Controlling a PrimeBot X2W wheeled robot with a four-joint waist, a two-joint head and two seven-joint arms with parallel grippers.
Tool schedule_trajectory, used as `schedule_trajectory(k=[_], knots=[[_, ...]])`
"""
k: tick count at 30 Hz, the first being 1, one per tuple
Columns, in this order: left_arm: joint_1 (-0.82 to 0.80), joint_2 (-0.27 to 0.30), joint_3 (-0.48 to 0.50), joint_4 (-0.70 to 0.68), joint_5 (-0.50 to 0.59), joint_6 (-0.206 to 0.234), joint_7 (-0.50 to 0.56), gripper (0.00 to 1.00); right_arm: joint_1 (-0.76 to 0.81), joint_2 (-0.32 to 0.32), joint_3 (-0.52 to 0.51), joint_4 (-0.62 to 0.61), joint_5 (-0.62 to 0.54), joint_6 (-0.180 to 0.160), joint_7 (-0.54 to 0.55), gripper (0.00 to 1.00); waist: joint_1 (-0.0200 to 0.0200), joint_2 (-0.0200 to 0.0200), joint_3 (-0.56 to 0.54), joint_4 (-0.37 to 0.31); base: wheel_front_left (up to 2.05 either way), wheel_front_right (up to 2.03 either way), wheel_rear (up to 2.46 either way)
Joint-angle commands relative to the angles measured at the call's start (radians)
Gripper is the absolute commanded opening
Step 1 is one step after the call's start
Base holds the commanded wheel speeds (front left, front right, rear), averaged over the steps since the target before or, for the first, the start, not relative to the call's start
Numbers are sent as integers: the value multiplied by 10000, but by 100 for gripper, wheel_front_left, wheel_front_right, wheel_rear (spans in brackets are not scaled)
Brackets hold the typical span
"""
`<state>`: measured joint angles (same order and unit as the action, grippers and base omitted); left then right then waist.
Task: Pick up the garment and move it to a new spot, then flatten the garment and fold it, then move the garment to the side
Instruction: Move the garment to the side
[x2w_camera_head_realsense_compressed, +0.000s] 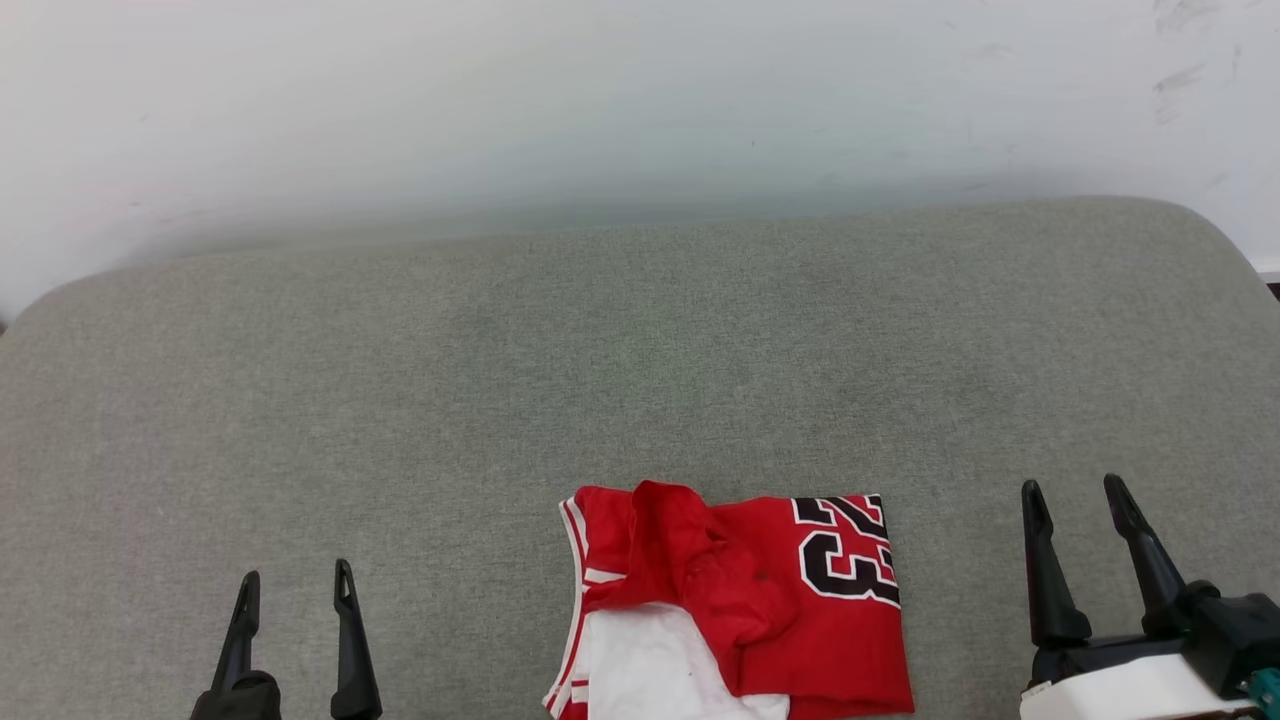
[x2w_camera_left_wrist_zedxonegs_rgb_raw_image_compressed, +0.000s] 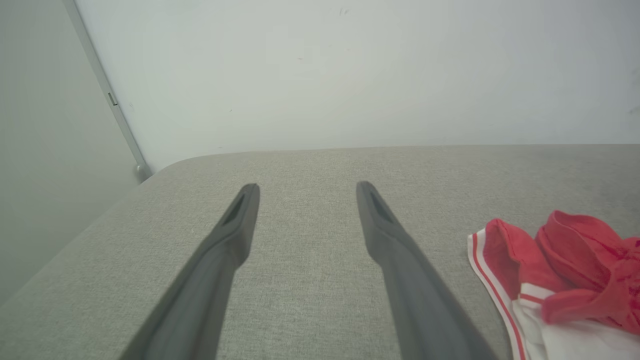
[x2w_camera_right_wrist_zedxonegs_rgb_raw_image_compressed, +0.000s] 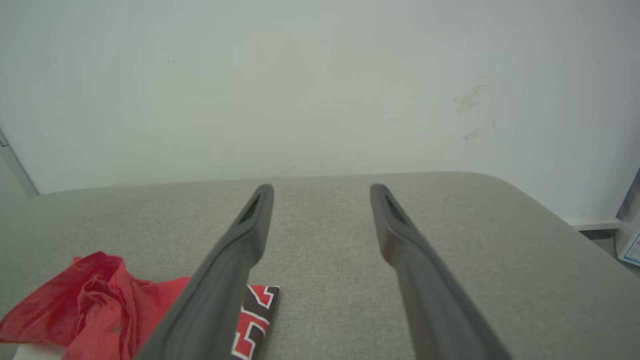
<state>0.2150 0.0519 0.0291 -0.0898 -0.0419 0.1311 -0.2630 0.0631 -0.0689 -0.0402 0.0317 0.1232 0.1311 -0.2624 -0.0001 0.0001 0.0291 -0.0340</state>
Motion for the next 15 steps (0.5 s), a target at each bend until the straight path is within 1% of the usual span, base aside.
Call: schedule_trajectory(k=[1,5,7,11,15], knots=[[99,-17,-41,4,-7,-34,-23,100,188,91,-20,-88,-7,-8,-30,100,1,-1,-20,-3,0,0,0],[206,-20,-62,23,-26,-37,-23,100,230,159,-38,-126,33,-8,-30,100,1,-1,-56,-13,0,0,0],[234,-20,-32,11,-31,-20,-23,100,-71,176,-127,-184,188,-8,-30,100,1,-1,-49,-46,0,0,0],[228,-20,13,-30,-55,23,-23,100,-963,164,-120,-450,143,-6,-30,100,1,-1,15,-105,0,0,0],[65,-20,-23,-34,-42,-41,-23,100,-2189,-519,185,-470,13,-6,-30,100,1,-1,165,-108,0,0,0]])
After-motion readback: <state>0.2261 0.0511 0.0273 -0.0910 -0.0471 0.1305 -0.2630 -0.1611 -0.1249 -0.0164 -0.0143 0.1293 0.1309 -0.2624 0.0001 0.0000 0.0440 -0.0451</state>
